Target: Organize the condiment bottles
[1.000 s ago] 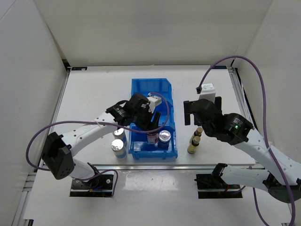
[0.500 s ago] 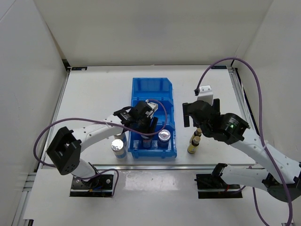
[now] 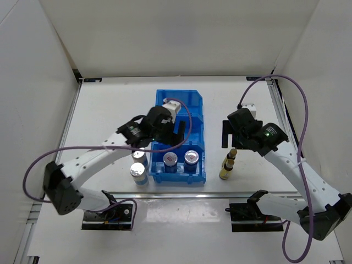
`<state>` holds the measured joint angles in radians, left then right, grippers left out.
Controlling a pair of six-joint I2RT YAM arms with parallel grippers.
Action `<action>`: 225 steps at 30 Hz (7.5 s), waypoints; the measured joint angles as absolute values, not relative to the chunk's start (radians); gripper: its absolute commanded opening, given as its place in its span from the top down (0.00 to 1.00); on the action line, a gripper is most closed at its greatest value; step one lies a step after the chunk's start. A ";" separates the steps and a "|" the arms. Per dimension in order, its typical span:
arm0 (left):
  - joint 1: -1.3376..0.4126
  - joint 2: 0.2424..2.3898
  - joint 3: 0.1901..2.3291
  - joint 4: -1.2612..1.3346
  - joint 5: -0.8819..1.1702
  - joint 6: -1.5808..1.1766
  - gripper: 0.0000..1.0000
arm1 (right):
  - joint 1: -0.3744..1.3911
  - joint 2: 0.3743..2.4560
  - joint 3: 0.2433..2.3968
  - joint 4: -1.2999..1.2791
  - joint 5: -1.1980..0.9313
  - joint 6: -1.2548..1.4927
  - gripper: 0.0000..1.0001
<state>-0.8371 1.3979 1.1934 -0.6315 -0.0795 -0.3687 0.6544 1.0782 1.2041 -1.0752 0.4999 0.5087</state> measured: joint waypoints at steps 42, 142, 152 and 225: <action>-0.413 0.938 0.919 -0.597 -0.335 -0.253 0.00 | 0.537 1.273 1.051 -0.970 0.267 0.494 0.71; -0.413 0.942 0.878 -0.551 -0.733 -0.150 0.00 | 0.655 1.052 1.191 -1.292 0.220 0.548 0.34; -0.426 0.930 0.877 -0.563 -0.684 -0.173 0.00 | 0.655 1.134 1.119 -1.178 0.198 0.562 0.43; -0.427 0.933 0.878 -0.585 -0.476 -0.208 0.00 | 0.769 2.213 2.362 -1.147 0.160 0.227 0.93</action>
